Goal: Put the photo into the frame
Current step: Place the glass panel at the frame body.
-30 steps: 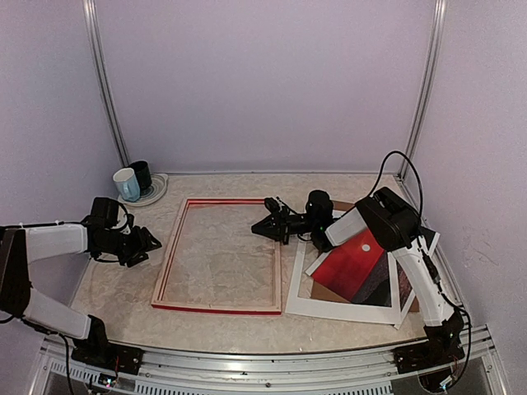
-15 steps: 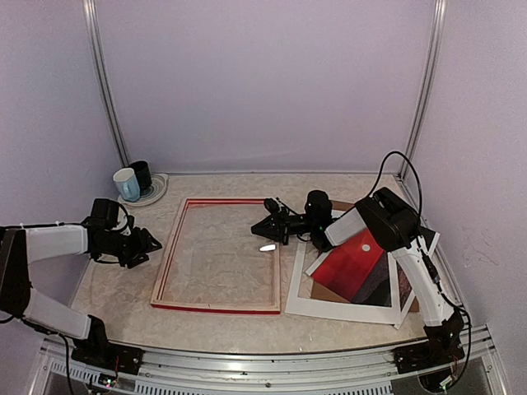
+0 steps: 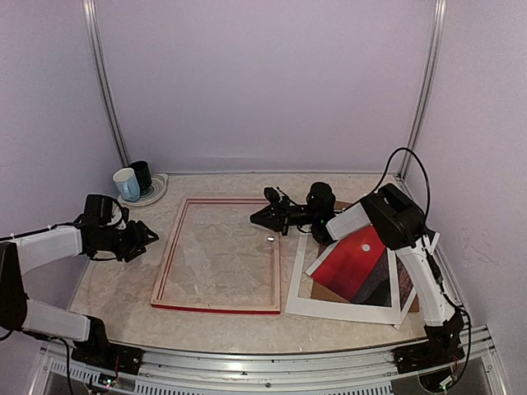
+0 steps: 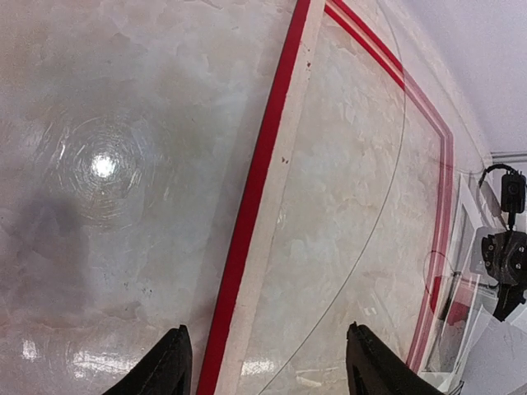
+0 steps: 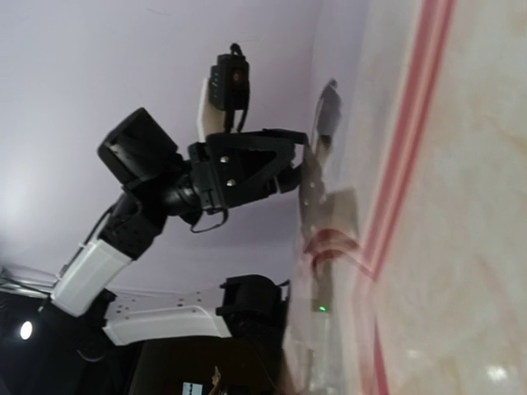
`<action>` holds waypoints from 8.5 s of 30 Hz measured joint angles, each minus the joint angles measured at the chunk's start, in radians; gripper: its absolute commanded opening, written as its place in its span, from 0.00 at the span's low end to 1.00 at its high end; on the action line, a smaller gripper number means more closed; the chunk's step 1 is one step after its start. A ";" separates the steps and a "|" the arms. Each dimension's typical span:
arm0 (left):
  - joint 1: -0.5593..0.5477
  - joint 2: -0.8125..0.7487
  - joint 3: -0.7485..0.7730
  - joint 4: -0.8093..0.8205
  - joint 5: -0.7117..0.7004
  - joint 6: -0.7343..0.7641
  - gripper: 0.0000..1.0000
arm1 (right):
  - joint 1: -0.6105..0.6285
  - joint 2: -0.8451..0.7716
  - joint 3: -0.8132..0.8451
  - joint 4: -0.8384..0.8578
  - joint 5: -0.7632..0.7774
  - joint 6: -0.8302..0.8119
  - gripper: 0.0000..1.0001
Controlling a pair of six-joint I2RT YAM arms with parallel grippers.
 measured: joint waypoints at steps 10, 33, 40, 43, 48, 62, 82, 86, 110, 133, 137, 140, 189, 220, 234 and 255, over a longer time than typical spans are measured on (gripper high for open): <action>0.039 -0.042 0.005 -0.002 -0.016 0.000 0.65 | 0.000 -0.006 0.023 0.014 0.011 0.008 0.04; 0.042 -0.027 0.006 -0.011 -0.023 0.001 0.67 | 0.000 0.037 0.029 -0.192 0.046 -0.166 0.05; 0.042 -0.025 0.003 -0.007 -0.022 0.000 0.67 | 0.000 0.019 0.014 -0.229 0.049 -0.214 0.05; 0.042 -0.019 -0.002 -0.002 -0.023 -0.002 0.67 | 0.000 0.011 0.000 -0.249 0.050 -0.232 0.05; 0.042 -0.014 -0.017 0.002 -0.022 -0.008 0.67 | 0.000 0.007 -0.016 -0.272 0.052 -0.254 0.05; 0.042 -0.011 -0.026 0.021 -0.022 -0.027 0.67 | 0.000 0.006 -0.018 -0.251 0.047 -0.202 0.05; 0.034 0.012 -0.038 0.042 -0.023 -0.042 0.67 | 0.011 0.006 -0.023 -0.048 0.035 0.019 0.04; 0.035 0.005 -0.038 0.042 -0.023 -0.045 0.68 | 0.024 0.006 0.004 0.009 0.042 0.087 0.04; 0.094 -0.210 -0.012 -0.018 -0.148 -0.059 0.70 | 0.064 -0.055 0.050 0.082 0.090 0.188 0.03; 0.102 -0.256 -0.022 -0.052 -0.185 -0.070 0.71 | 0.082 -0.068 -0.027 -0.120 0.100 -0.035 0.03; 0.103 -0.260 -0.045 -0.050 -0.156 -0.066 0.71 | 0.076 -0.043 -0.022 -0.180 0.100 -0.117 0.03; 0.103 -0.260 -0.050 -0.049 -0.137 -0.057 0.71 | 0.068 -0.010 -0.010 -0.208 0.100 -0.161 0.03; 0.103 -0.237 -0.073 0.038 -0.074 -0.023 0.71 | 0.049 -0.052 -0.046 -0.351 0.179 -0.384 0.03; 0.100 -0.237 -0.073 0.038 -0.076 -0.023 0.71 | 0.047 -0.090 -0.085 -0.425 0.186 -0.441 0.03; 0.100 -0.237 -0.073 0.038 -0.091 -0.023 0.71 | 0.045 -0.106 -0.103 -0.451 0.188 -0.450 0.03; 0.100 -0.237 -0.073 0.038 -0.093 -0.023 0.71 | 0.040 -0.106 -0.098 -0.475 0.169 -0.464 0.03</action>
